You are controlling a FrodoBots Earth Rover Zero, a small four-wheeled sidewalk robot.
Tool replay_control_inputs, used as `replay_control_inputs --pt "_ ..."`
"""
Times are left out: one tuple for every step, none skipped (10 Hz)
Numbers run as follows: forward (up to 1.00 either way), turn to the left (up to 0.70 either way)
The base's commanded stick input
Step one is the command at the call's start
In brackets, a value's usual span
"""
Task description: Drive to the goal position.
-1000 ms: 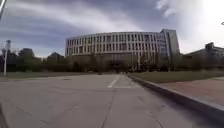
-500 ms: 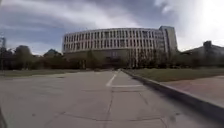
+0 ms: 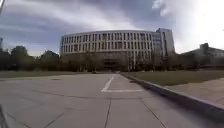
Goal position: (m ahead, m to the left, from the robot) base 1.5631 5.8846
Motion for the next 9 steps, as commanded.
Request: replay_control_inputs --pt "1.0 0.0" --pt "1.0 0.0" --pt "1.0 0.0" --pt "1.0 0.0" --pt "1.0 0.0" --pt "1.0 0.0" --pt "1.0 0.0" --pt "1.0 0.0" --pt "1.0 0.0"
